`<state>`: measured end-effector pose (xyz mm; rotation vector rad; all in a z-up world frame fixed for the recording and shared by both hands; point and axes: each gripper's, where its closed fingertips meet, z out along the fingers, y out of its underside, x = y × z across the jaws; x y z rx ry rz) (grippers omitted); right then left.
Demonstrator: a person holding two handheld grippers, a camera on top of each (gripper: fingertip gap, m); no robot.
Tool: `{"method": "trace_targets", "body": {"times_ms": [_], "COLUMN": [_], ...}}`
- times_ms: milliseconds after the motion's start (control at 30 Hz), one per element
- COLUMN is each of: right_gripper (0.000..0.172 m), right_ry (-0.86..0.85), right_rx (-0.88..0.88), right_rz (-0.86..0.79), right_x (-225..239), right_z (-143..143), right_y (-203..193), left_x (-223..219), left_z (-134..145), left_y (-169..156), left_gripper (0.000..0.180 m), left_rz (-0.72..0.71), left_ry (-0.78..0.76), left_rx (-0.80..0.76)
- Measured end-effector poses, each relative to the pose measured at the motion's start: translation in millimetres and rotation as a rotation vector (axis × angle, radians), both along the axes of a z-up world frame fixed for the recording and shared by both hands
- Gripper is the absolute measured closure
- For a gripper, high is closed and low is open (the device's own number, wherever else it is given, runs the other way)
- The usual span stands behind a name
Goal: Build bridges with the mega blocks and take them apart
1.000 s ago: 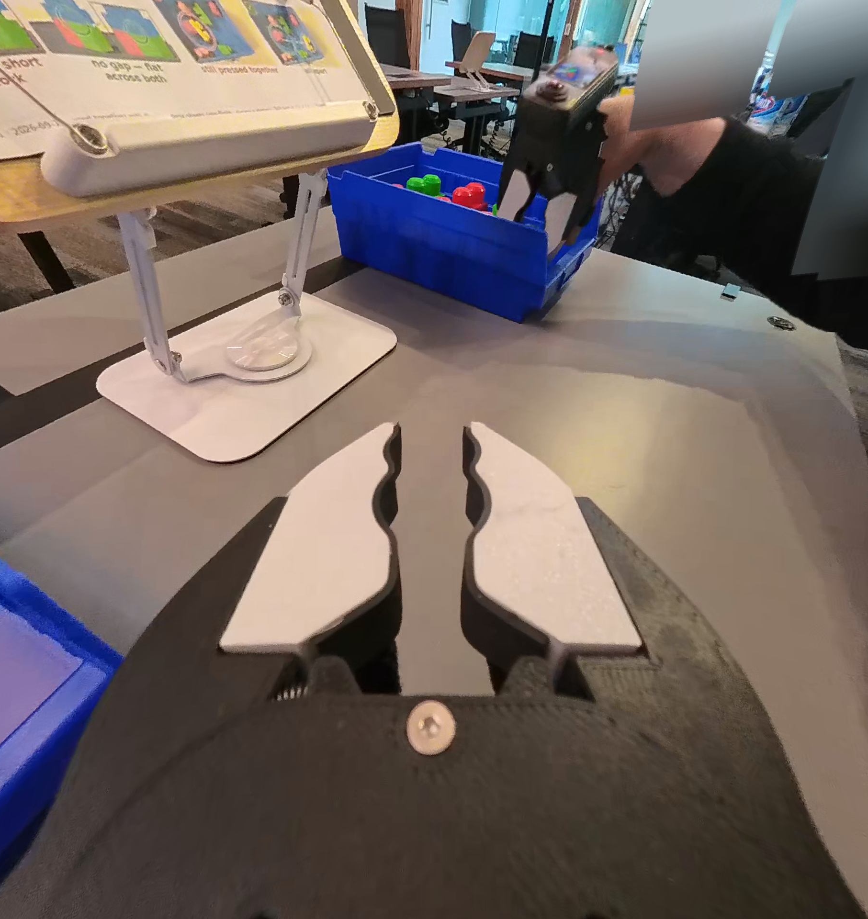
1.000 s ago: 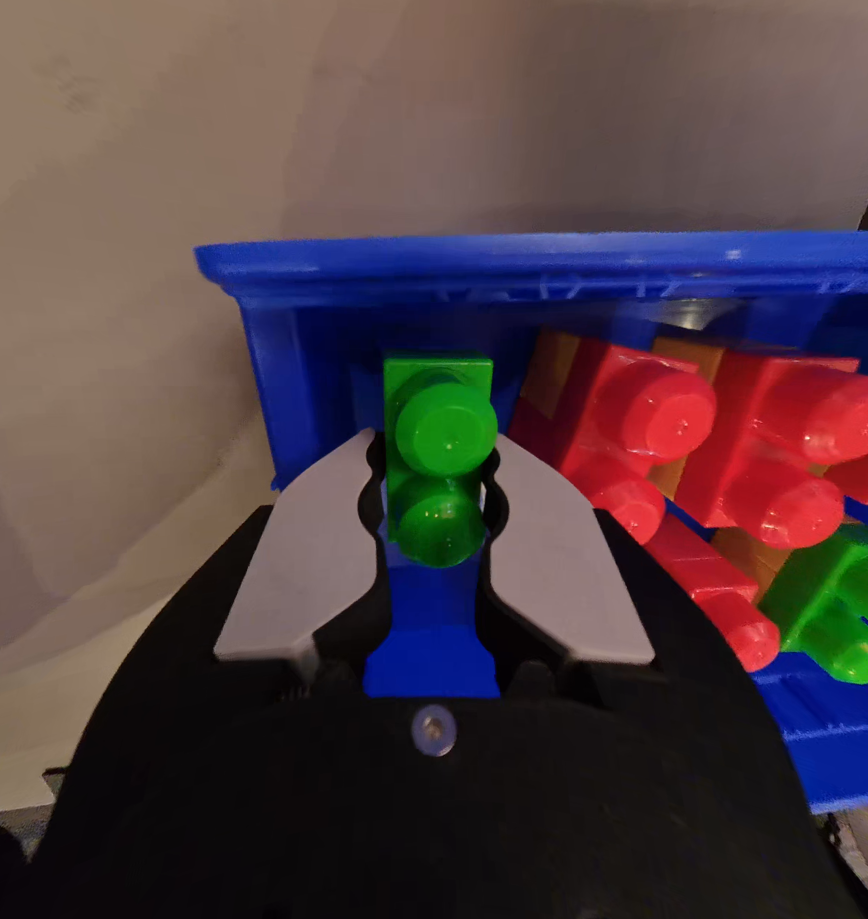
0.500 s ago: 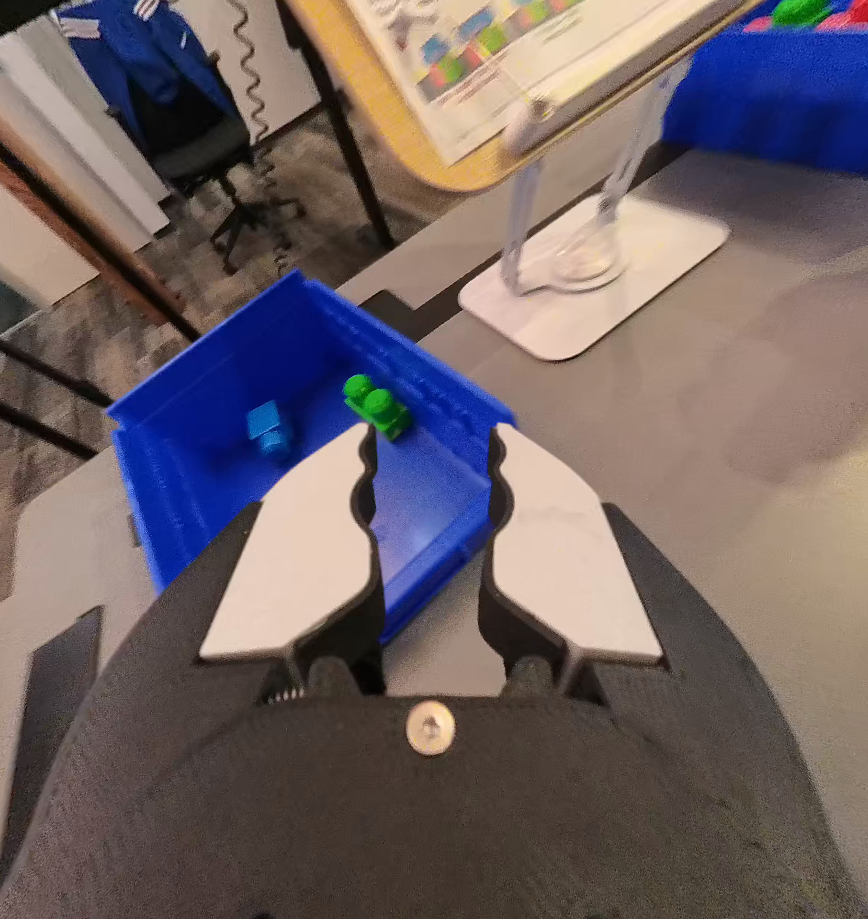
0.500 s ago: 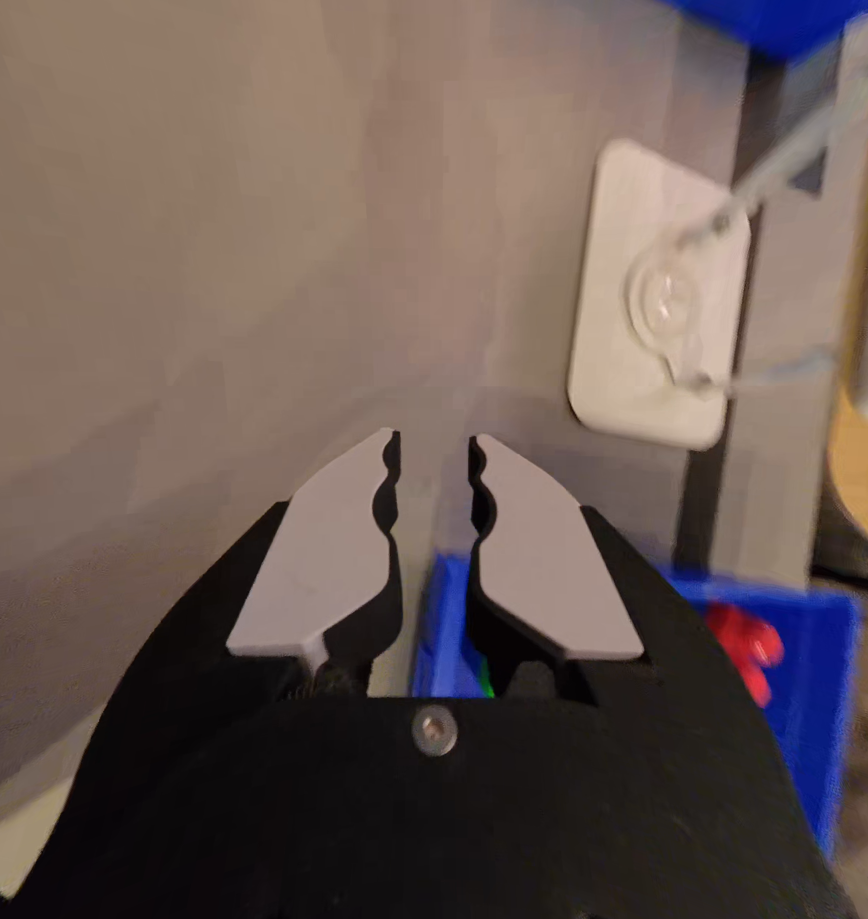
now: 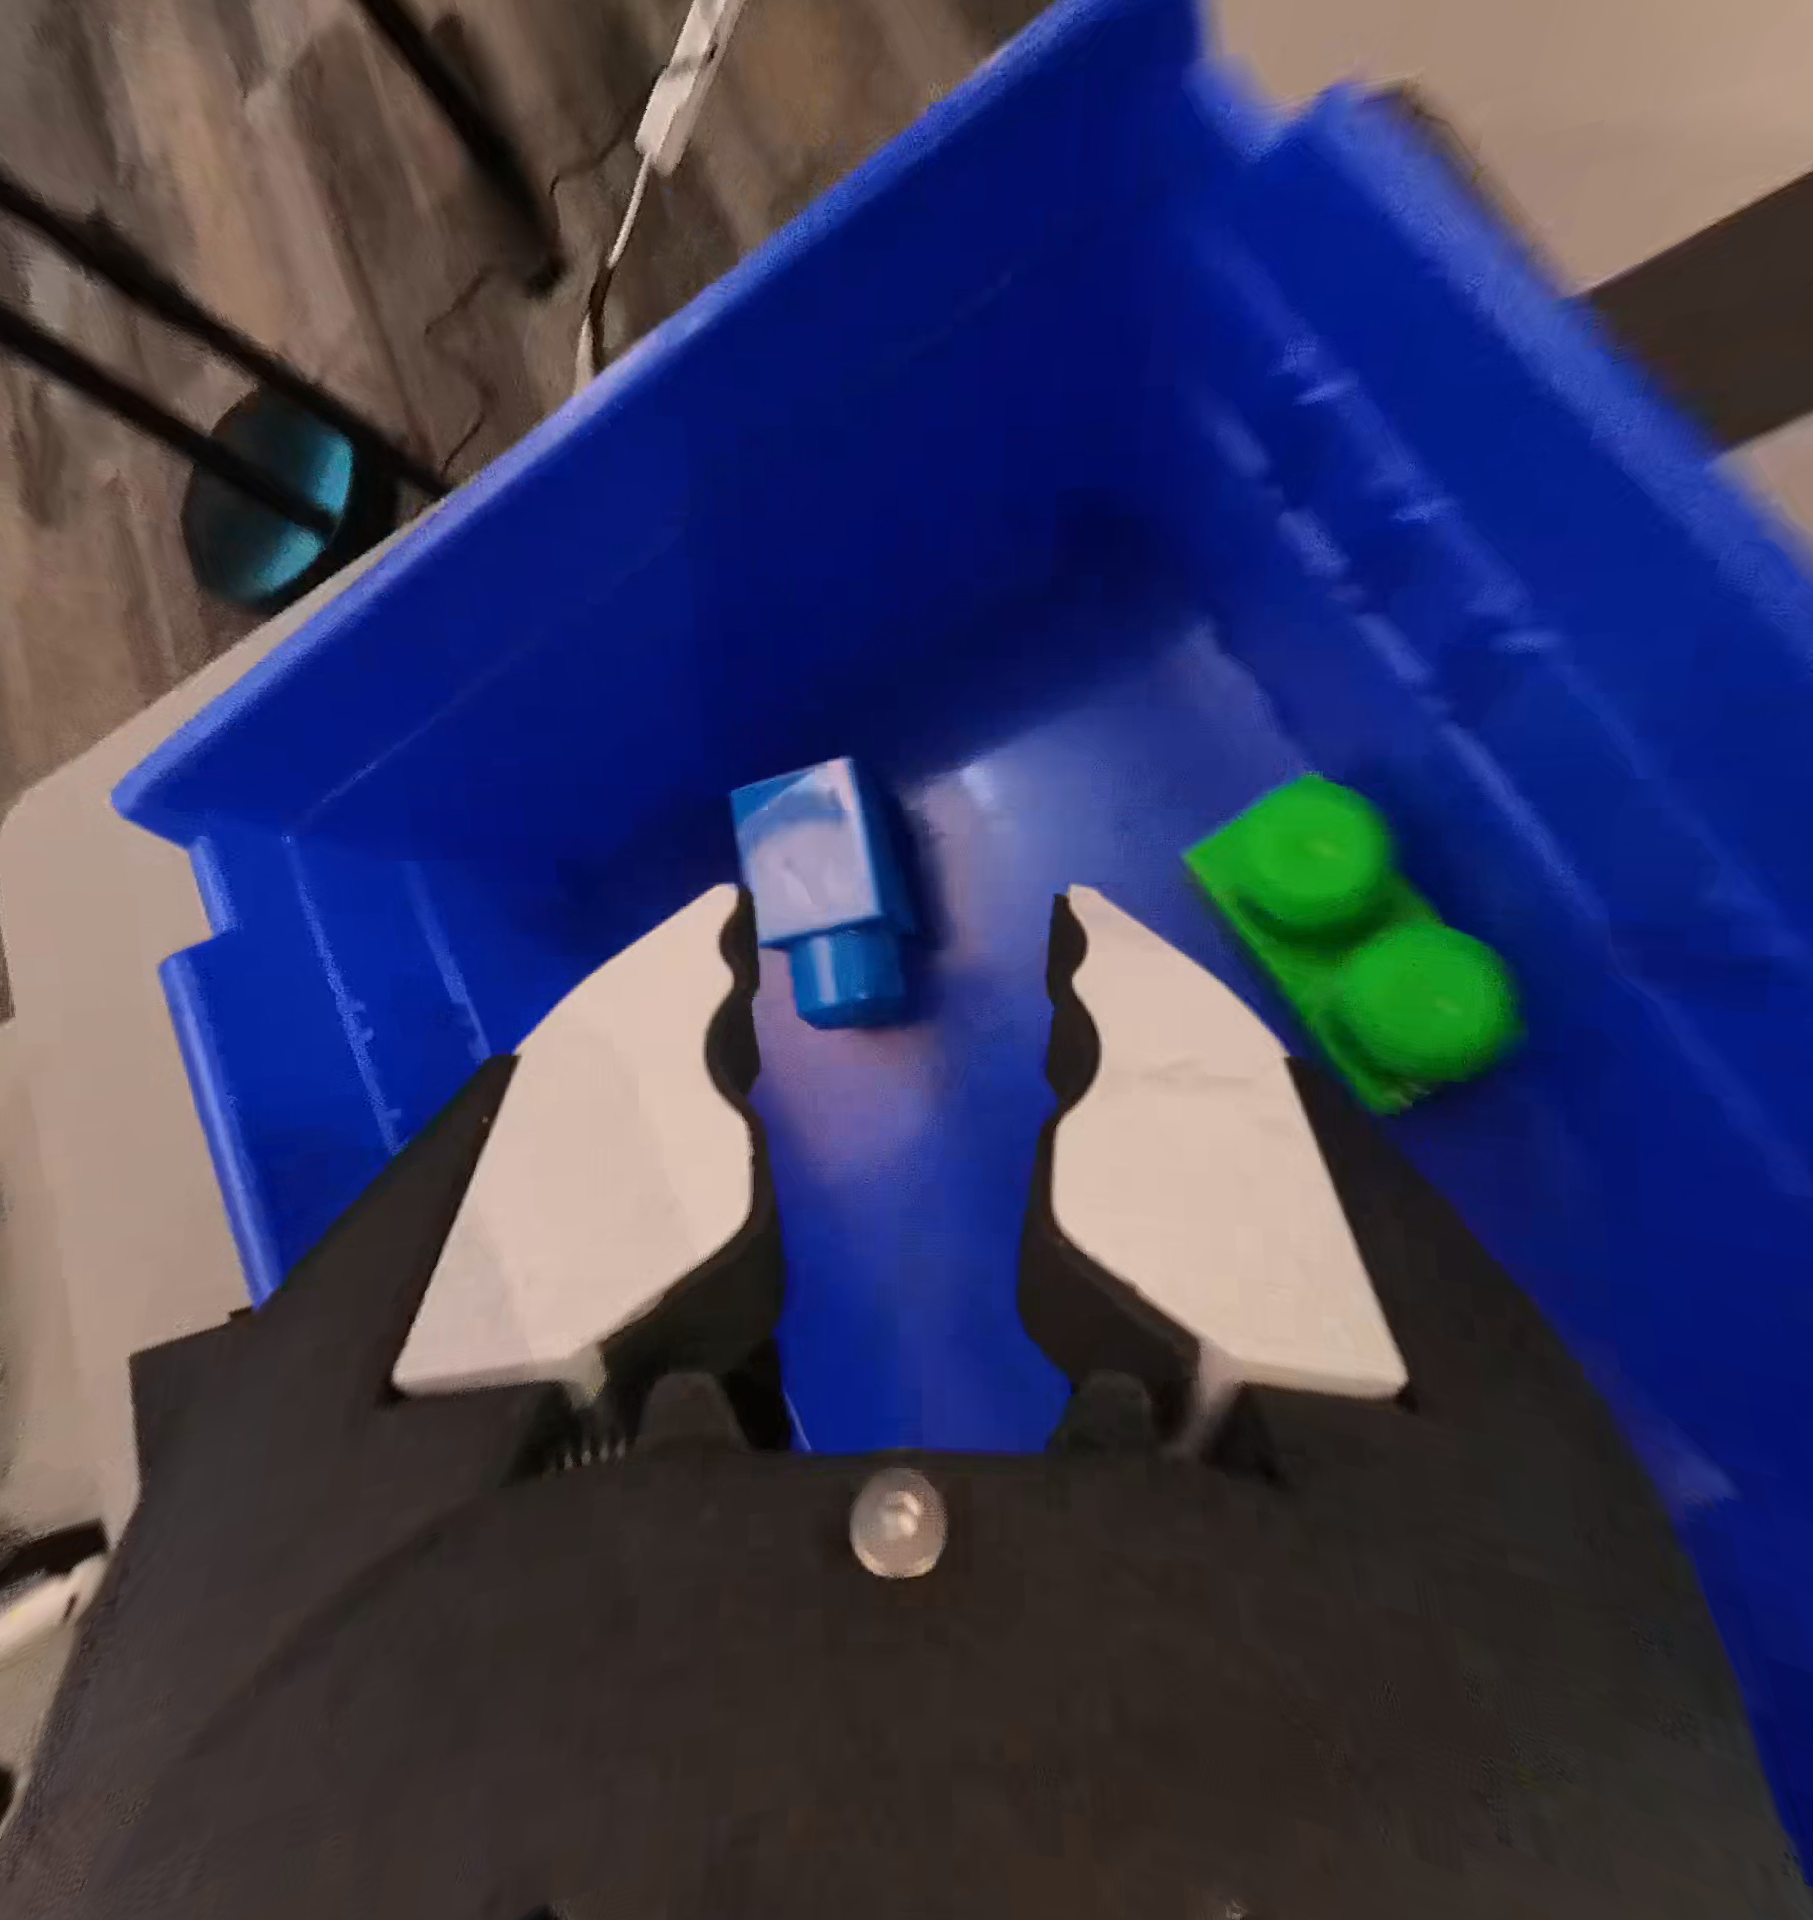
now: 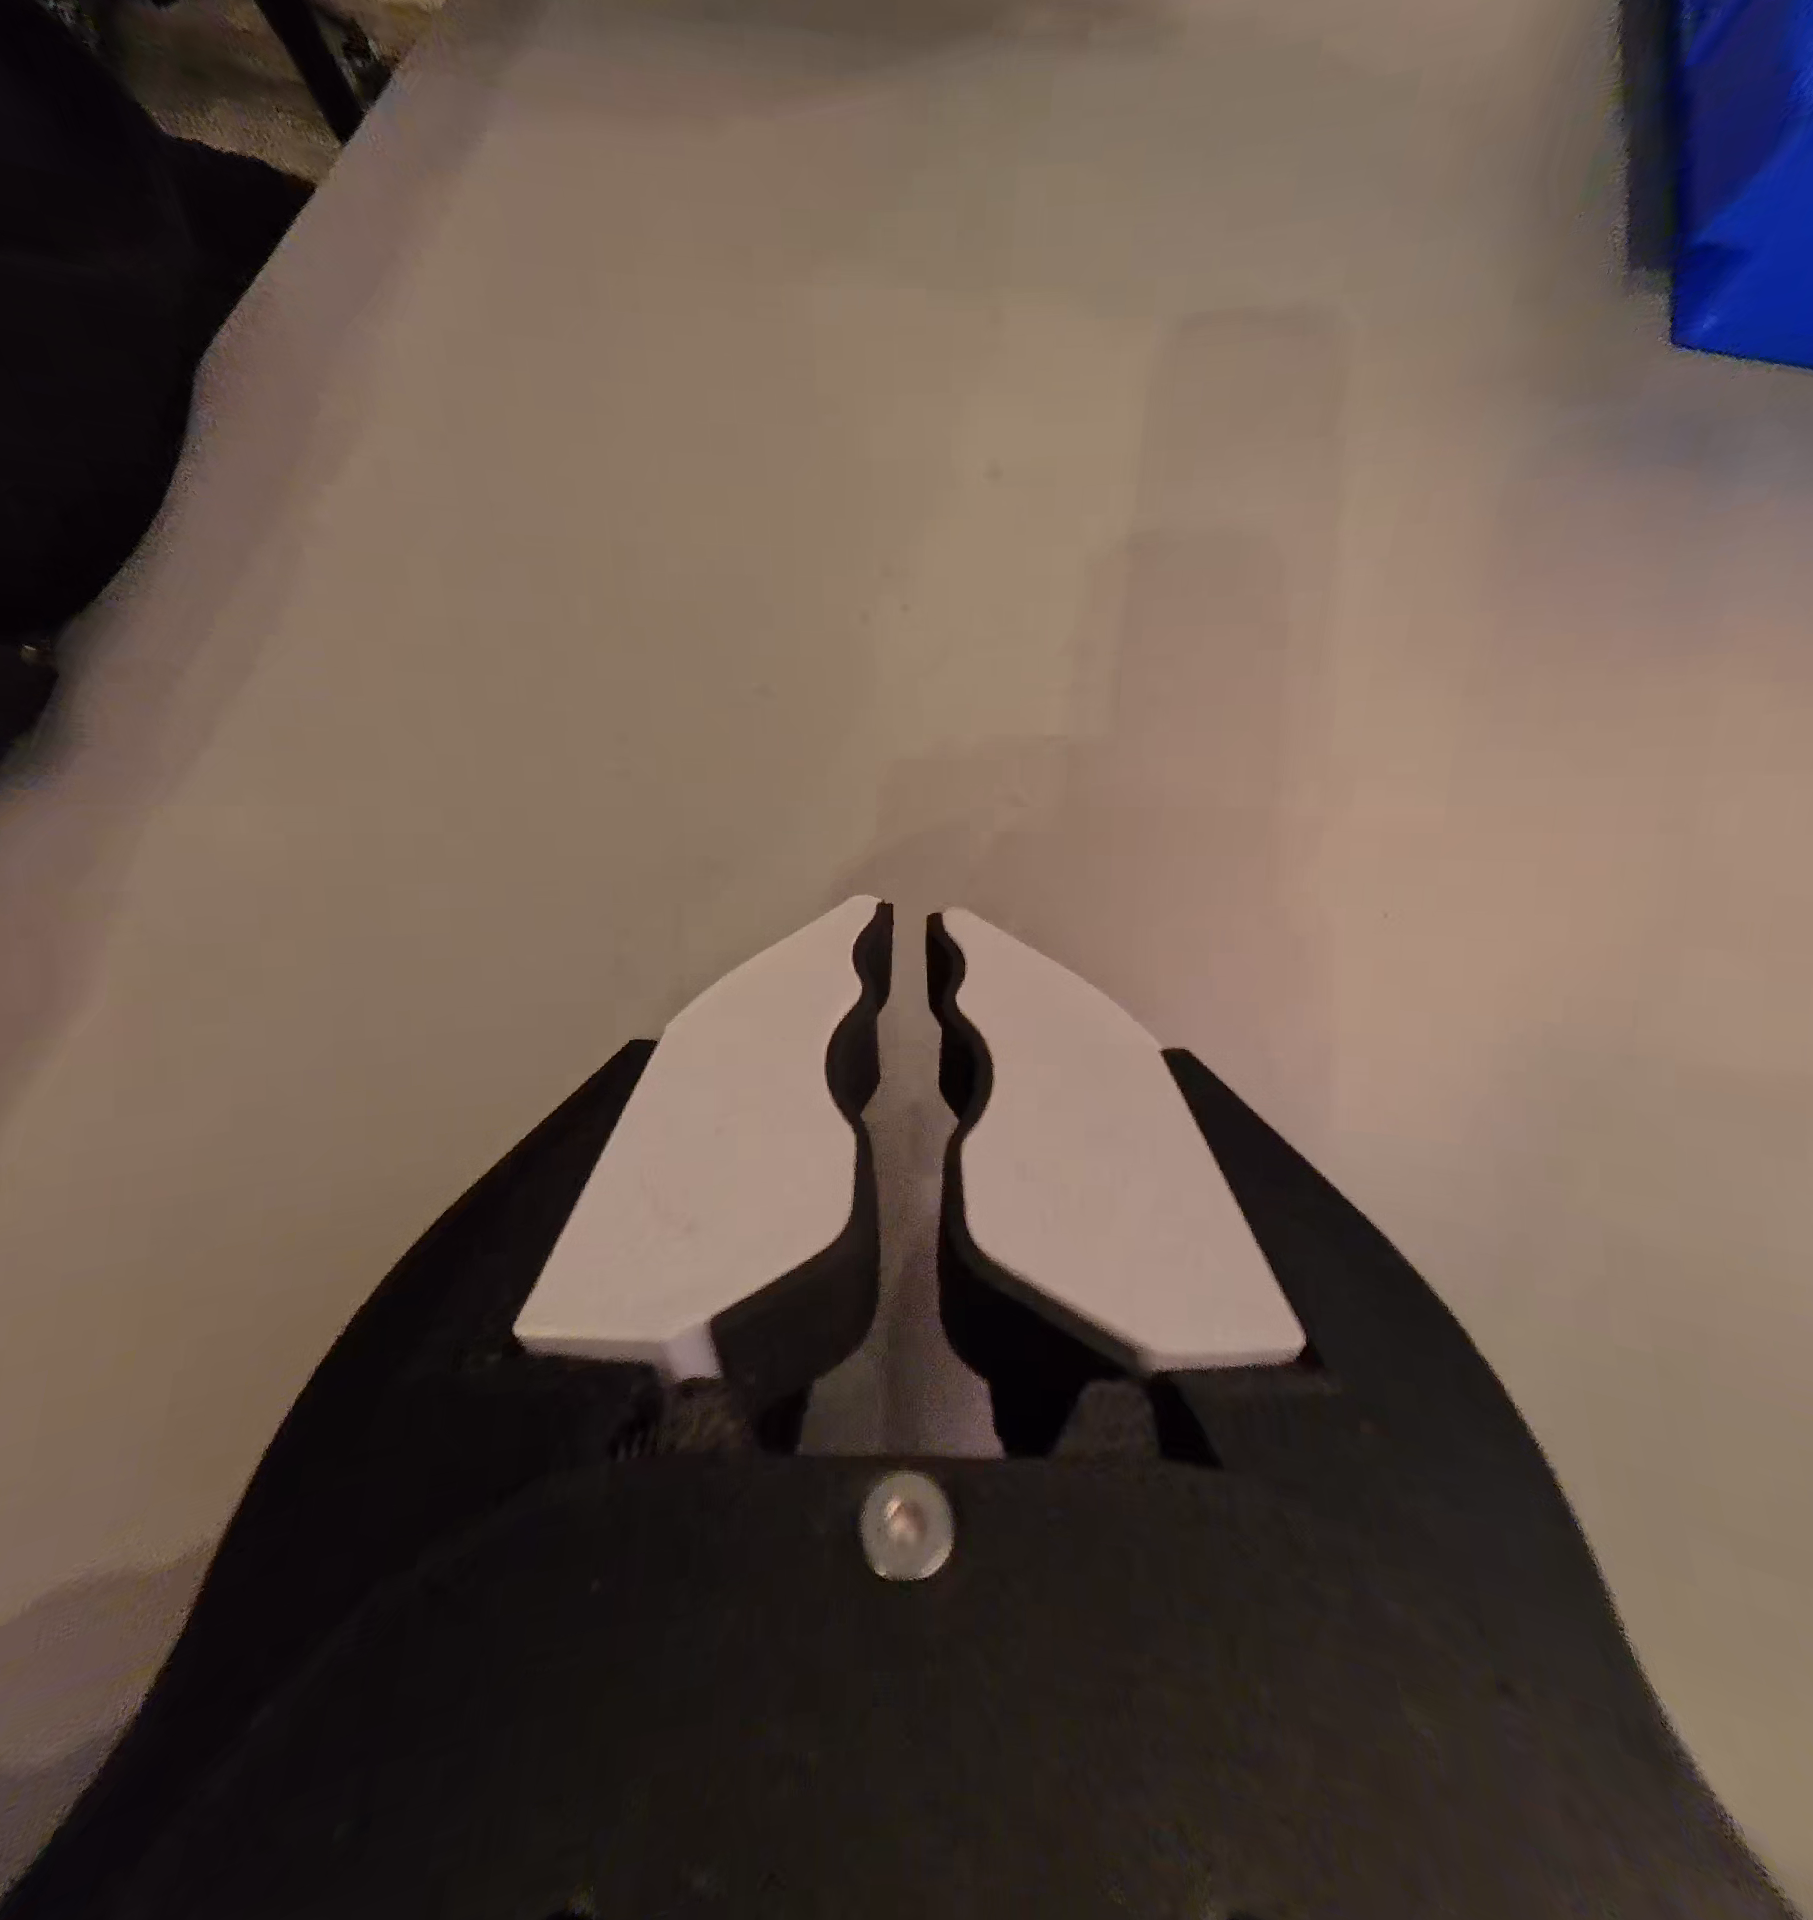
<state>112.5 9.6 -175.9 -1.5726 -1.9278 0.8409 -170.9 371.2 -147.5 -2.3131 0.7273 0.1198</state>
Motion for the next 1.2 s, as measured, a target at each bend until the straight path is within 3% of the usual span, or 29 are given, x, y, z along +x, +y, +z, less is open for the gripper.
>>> {"method": "trace_targets", "body": {"times_ms": [133, 167, 233, 333, 400, 533, 633, 700, 767, 900, 1033, 1200], "right_gripper": [0.167, 0.168, 0.169, 0.171, 0.171, 0.172, 0.172, 0.172, 0.172, 0.171, 0.172, 0.172], "right_ry": [-0.012, -0.026, -0.043, -0.027, -0.007, 0.012, 0.003, -0.007, -0.009, -0.015, -0.032, -0.036], "right_rx": [-0.017, -0.011, -0.003, -0.006, -0.020, -0.036, -0.034, -0.030, -0.032, -0.036, -0.020, -0.018], "right_rz": [0.046, 0.061, 0.080, 0.082, 0.071, 0.051, 0.057, 0.061, 0.066, 0.070, 0.077, 0.083], "right_x": [-4.9, -4.1, -2.7, -1.3, 0.6, 3.9, 4.0, 4.1, 4.2, 4.4, 5.1, 5.6], "right_z": [-14.3, -18.4, -23.0, -21.1, -18.3, -15.6, -17.0, -18.5, -18.8, -19.6, -22.5, -23.3], "right_y": [-11.9, -14.6, -18.0, -18.8, -17.4, -14.5, -15.6, -16.4, -17.1, -17.8, -19.3, -20.4], "left_x": [-17.1, -17.4, -17.6, -11.2, -5.3, 16.3, 44.1, 60.5, 85.8, 123.0, 138.4, 140.3], "left_z": [-44.4, -49.4, -50.2, -46.2, -27.0, 34.8, 76.4, 84.4, 76.1, 27.3, -23.8, -51.9], "left_y": [18.2, 21.6, 26.2, 22.6, 12.6, -48.6, -128.6, -182.4, -231.4, -292.3, -316.1, -320.1], "left_gripper": [0.118, 0.123, 0.141, 0.143, 0.143, 0.143, 0.143, 0.144, 0.144, 0.144, 0.144, 0.139], "left_rz": [0.094, 0.098, 0.111, 0.090, 0.059, -0.073, -0.263, -0.347, -0.478, -0.627, -0.677, -0.687], "left_ry": [0.069, 0.065, 0.032, -0.027, -0.064, -0.181, -0.233, -0.220, -0.188, -0.136, -0.122, -0.094], "left_rx": [-0.156, -0.159, -0.159, -0.176, -0.133, -0.059, -0.029, -0.038, -0.049, -0.131, -0.254, -0.310]}}
